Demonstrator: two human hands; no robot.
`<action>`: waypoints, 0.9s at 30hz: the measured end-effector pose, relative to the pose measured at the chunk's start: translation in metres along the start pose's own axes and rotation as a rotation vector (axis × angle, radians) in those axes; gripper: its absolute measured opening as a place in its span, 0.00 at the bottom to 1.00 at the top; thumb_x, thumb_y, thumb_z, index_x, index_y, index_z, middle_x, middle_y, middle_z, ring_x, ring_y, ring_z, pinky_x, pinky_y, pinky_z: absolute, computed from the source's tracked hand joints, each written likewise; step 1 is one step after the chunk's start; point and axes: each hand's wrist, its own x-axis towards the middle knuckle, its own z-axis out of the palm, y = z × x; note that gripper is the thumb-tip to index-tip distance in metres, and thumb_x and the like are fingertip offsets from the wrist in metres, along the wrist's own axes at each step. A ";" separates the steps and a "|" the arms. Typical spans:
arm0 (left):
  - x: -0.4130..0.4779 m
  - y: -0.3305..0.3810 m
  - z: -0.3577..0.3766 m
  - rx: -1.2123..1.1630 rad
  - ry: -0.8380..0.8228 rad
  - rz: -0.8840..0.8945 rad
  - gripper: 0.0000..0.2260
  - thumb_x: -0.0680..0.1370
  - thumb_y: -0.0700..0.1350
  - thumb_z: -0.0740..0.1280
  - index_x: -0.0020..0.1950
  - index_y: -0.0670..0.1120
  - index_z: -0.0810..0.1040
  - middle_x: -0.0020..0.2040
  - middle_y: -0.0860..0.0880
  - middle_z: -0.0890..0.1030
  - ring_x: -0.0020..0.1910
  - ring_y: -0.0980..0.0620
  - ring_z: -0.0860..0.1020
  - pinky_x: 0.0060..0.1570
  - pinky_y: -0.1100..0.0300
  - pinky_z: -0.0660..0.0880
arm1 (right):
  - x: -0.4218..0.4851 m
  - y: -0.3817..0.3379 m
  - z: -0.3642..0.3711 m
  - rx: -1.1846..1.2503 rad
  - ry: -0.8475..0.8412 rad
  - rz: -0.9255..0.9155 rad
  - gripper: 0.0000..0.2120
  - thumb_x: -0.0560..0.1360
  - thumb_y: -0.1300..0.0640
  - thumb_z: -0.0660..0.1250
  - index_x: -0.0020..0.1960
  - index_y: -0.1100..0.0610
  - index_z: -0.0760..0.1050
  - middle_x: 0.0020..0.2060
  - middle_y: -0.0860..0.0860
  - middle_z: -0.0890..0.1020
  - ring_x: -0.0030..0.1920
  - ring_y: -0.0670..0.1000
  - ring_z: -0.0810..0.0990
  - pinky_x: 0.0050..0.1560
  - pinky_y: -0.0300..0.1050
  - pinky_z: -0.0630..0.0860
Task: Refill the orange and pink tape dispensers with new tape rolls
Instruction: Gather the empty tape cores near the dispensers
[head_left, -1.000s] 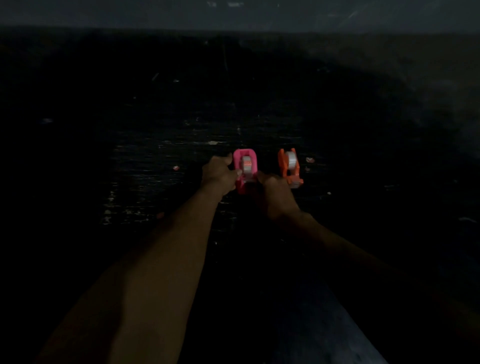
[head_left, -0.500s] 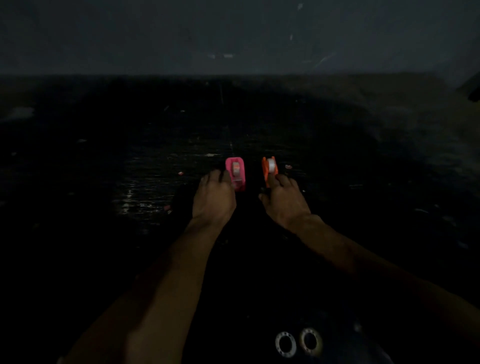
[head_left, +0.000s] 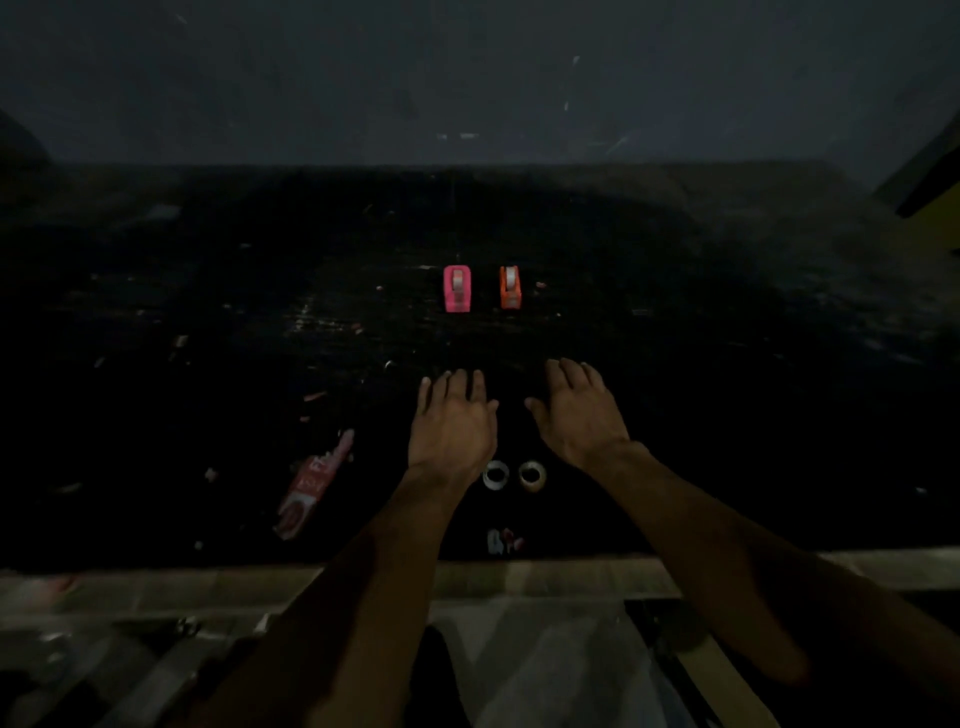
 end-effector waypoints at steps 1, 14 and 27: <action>-0.011 0.003 0.003 0.001 -0.008 -0.003 0.24 0.82 0.51 0.52 0.75 0.43 0.62 0.73 0.42 0.67 0.74 0.44 0.63 0.75 0.47 0.53 | -0.011 0.002 0.003 0.001 -0.001 -0.008 0.33 0.76 0.41 0.56 0.75 0.58 0.54 0.74 0.58 0.60 0.74 0.59 0.57 0.73 0.58 0.59; -0.070 0.008 0.033 -0.031 -0.123 0.001 0.23 0.81 0.50 0.54 0.75 0.43 0.62 0.68 0.40 0.71 0.66 0.40 0.69 0.67 0.48 0.65 | -0.077 0.012 0.043 -0.003 -0.110 -0.020 0.28 0.77 0.47 0.58 0.72 0.61 0.60 0.68 0.61 0.67 0.66 0.64 0.66 0.66 0.58 0.66; -0.041 0.000 0.076 -0.180 -0.296 -0.039 0.26 0.78 0.50 0.63 0.74 0.46 0.62 0.69 0.41 0.67 0.68 0.41 0.67 0.65 0.48 0.70 | -0.047 0.018 0.077 0.059 -0.251 -0.037 0.26 0.77 0.51 0.58 0.72 0.60 0.60 0.67 0.61 0.68 0.64 0.65 0.69 0.65 0.55 0.68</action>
